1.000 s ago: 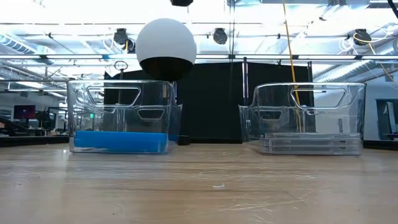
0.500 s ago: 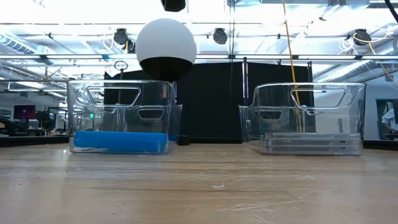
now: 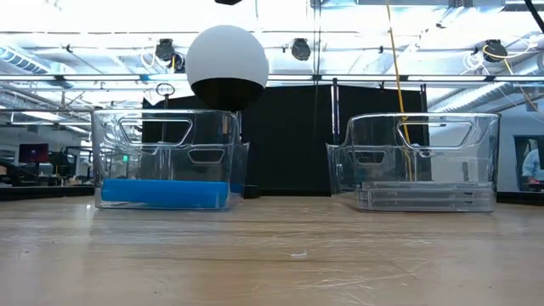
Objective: Pick & place jewel cases by type
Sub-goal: Put the blue CD case into the left transparent bin
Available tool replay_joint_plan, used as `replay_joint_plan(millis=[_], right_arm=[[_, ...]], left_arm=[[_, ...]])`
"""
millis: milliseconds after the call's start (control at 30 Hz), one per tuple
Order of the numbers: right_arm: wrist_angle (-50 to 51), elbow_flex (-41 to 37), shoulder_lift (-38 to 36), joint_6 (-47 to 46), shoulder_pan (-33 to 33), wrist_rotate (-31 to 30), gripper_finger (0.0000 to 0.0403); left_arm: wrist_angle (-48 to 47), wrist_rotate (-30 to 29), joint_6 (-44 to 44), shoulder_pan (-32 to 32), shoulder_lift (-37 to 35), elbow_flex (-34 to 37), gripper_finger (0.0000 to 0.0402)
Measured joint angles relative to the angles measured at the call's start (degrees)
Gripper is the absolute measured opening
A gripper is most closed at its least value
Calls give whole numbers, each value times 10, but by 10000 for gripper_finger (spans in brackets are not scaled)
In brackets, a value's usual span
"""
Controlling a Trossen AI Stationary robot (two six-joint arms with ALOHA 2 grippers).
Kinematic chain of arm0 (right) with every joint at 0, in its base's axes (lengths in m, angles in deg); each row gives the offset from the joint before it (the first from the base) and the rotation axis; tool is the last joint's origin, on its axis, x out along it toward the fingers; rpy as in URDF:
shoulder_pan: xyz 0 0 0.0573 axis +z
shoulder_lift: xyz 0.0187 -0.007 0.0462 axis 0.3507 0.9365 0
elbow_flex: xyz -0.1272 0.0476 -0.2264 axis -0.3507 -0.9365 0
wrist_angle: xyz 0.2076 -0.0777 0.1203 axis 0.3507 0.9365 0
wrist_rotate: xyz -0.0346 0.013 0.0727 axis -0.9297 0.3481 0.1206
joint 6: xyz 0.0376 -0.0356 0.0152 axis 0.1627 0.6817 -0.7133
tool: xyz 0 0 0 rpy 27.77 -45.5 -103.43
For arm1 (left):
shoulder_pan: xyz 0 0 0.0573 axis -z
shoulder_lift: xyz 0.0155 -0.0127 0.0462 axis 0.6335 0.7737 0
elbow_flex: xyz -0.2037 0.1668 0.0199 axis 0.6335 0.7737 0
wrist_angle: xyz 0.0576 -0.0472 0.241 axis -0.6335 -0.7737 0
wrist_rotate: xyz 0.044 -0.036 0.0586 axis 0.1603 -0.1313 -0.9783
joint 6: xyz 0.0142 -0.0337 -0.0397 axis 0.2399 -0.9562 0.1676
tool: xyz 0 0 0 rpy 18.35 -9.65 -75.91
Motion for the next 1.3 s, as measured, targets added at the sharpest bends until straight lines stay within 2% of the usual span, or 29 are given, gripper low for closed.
replay_joint_plan(millis=[200, 267, 333, 433, 500, 567, 667, 733, 867, 1000, 1067, 1200, 1300], right_arm=[[-6, 0, 0, 3, 0, -1, 37], [-3, 0, -5, 14, 0, 3, 38], [16, 0, -18, 49, -1, 12, 36], [98, 0, -61, 137, -4, 35, 30], [158, 0, -95, 187, -7, 14, 30], [227, 0, -131, 225, -8, -36, 31], [292, 0, -173, 277, -15, -97, 35], [318, 0, -193, 321, -27, -118, 34], [329, 1, -205, 386, -60, -123, 29], [337, 1, -207, 367, -114, -119, 31], [351, 1, -207, 367, -149, -91, 32], [392, 1, -206, 363, -217, 7, 29], [418, 1, -206, 385, -252, 30, 29]], left_arm=[[1, -4, -18, 23, -1, 0, 240], [7, -5, -90, 38, -1, 0, 249], [2, -2, -201, 44, -1, 0, 256], [4, 18, -349, 50, -1, 0, 259], [4, 54, -405, 50, -1, 0, 256], [3, 101, -452, 42, -1, 0, 250], [-2, 171, -510, 30, -1, 0, 239], [0, 201, -542, 19, -1, 4, 228], [6, 229, -586, -10, -1, 32, 203], [28, 250, -614, -32, -1, 78, 166], [55, 259, -610, -42, -1, 101, 143], [122, 269, -568, -61, -1, 124, 97], [167, 323, -528, -76, -1, 135, 62]])
